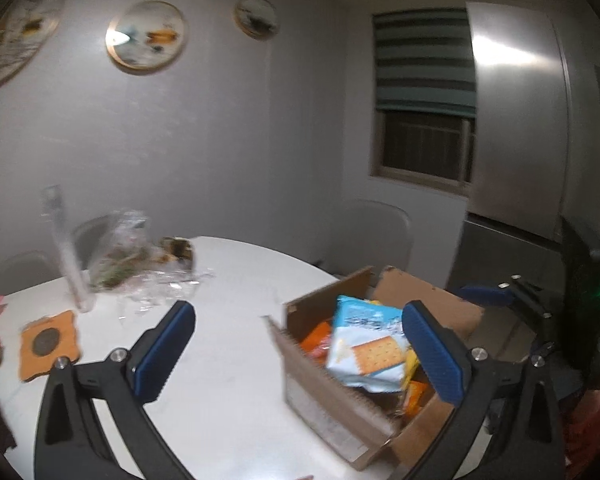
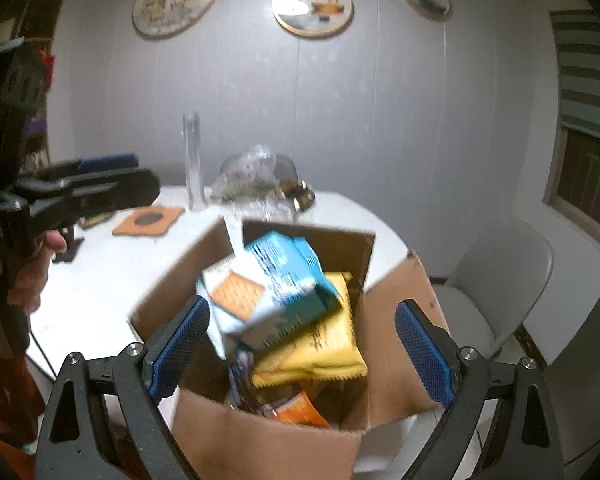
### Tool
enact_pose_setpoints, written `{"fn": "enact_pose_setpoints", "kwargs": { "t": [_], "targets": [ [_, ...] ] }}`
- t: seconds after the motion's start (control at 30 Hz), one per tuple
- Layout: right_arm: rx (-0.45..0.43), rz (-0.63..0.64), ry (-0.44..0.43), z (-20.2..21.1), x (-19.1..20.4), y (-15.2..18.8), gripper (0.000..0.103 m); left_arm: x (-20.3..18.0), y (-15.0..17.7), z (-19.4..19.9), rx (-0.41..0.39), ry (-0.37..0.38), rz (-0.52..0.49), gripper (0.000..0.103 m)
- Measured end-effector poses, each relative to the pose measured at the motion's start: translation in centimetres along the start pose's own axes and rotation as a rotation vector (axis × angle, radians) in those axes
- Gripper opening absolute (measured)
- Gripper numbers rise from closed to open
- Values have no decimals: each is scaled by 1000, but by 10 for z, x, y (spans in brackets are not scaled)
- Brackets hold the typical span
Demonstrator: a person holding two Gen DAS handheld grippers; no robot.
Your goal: Organize snacks
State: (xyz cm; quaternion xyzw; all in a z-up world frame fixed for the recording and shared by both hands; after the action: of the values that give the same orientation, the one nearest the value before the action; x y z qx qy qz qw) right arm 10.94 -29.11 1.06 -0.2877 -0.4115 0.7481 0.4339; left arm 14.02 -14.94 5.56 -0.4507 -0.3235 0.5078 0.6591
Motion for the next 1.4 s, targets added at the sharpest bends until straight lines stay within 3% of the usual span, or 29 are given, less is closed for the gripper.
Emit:
{"fn": "enact_pose_setpoints", "kwargs": {
  "t": [0.03,0.23,0.4,0.53,0.87,1.4],
  "targets": [
    [-25,-2,-3,2,2,-3,103,4,2,5,-9,-29,5,102],
    [-195,10,-36,21,20,-19,103,33,20,32,-36,-250,42,102],
    [-279,20,-63,23,33,-22,103,56,42,43,-22,-322,95,102],
    [-292,22,-70,16,39,-17,103,71,59,42,7,-389,108,102],
    [-253,20,-93,-2,46,-9,103,85,73,39,34,-405,132,102],
    [-254,22,-92,1,48,-9,103,75,66,39,17,-367,122,102]
  ]
}}
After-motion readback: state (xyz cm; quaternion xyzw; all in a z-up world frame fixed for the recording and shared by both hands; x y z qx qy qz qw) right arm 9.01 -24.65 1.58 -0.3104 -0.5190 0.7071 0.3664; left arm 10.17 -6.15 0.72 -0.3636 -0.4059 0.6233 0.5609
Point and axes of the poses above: each gripper's, at about its wrist camera, not at the fingertips, and z roughly against the way its jaws point, x to its left, y to its underside, the point moved 5 cm from there along -z, roughly the way its jaws point, and after that the axes turned 1 degree about x, right-handed, at the moved point
